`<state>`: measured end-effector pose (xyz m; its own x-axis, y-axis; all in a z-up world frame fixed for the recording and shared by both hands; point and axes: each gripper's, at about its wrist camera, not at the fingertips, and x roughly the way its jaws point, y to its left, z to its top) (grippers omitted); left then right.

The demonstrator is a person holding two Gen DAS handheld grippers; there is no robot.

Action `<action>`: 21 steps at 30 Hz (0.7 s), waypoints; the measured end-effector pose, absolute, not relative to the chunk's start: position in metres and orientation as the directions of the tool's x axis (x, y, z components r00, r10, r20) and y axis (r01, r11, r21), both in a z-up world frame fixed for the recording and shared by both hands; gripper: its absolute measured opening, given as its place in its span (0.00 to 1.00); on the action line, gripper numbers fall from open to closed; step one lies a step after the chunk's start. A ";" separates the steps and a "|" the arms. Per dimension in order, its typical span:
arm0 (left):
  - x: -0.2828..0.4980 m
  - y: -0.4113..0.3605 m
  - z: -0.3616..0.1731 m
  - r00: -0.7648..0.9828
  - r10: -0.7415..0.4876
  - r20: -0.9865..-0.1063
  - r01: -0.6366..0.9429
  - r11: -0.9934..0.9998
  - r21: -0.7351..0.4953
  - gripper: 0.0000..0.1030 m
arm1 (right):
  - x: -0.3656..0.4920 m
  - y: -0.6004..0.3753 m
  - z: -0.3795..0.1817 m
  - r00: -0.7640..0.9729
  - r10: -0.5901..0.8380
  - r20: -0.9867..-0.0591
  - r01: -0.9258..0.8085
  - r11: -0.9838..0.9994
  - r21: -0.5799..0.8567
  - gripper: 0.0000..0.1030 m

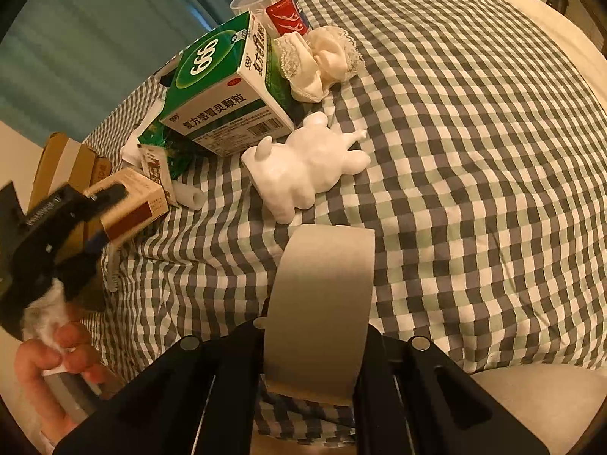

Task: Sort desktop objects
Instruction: 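Grasp the cream medicine box with the left gripper and lift it, then carry the cream box and tape roll to the cardboard box with both grippers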

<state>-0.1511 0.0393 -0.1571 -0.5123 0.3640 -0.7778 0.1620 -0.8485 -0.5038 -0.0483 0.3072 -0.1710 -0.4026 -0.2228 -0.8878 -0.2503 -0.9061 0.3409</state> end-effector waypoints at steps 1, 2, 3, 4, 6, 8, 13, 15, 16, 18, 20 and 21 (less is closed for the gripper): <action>-0.154 0.042 -0.157 -0.503 0.375 -0.778 0.153 -0.848 -0.508 0.49 | -0.048 0.307 -0.171 -0.402 -0.224 -0.888 -0.250 -0.906 0.342 0.06; -0.157 0.046 -0.159 -0.492 0.382 -0.783 0.154 -0.847 -0.510 0.49 | -0.048 0.306 -0.171 -0.403 -0.225 -0.887 -0.251 -0.905 0.343 0.06; -0.160 0.049 -0.161 -0.484 0.380 -0.789 0.160 -0.847 -0.506 0.50 | -0.049 0.307 -0.171 -0.404 -0.226 -0.887 -0.252 -0.904 0.345 0.06; -0.164 0.051 -0.166 -0.468 0.379 -0.798 0.167 -0.849 -0.501 0.50 | -0.048 0.306 -0.172 -0.404 -0.229 -0.886 -0.253 -0.903 0.348 0.06; -0.168 0.053 -0.175 -0.452 0.383 -0.806 0.176 -0.847 -0.502 0.49 | -0.048 0.306 -0.173 -0.404 -0.230 -0.885 -0.254 -0.901 0.351 0.06; -0.170 0.052 -0.182 -0.454 0.389 -0.802 0.184 -0.839 -0.511 0.42 | -0.048 0.304 -0.173 -0.405 -0.231 -0.884 -0.250 -0.903 0.350 0.06; -0.152 0.062 -0.158 -0.522 0.284 -0.805 0.080 -0.923 -0.377 0.34 | -0.047 0.300 -0.168 -0.426 -0.221 -0.878 -0.218 -0.916 0.336 0.06; -0.140 0.067 -0.143 -0.550 0.249 -0.797 0.030 -0.948 -0.317 0.34 | -0.046 0.296 -0.163 -0.441 -0.218 -0.870 -0.195 -0.923 0.331 0.05; -0.136 0.068 -0.138 -0.561 0.235 -0.794 0.010 -0.957 -0.291 0.34 | -0.045 0.294 -0.159 -0.455 -0.213 -0.864 -0.185 -0.927 0.326 0.04; -0.125 0.072 -0.125 -0.586 0.195 -0.787 -0.025 -0.974 -0.223 0.34 | -0.041 0.291 -0.150 -0.483 -0.186 -0.856 -0.171 -0.938 0.301 0.03; -0.114 0.075 -0.113 -0.605 0.175 -0.777 -0.060 -0.983 -0.175 0.34 | -0.036 0.288 -0.141 -0.508 -0.182 -0.842 -0.155 -0.942 0.298 0.03; -0.110 0.077 -0.108 -0.614 0.164 -0.772 -0.069 -0.985 -0.155 0.34 | -0.034 0.286 -0.135 -0.523 -0.189 -0.831 -0.149 -0.940 0.307 0.03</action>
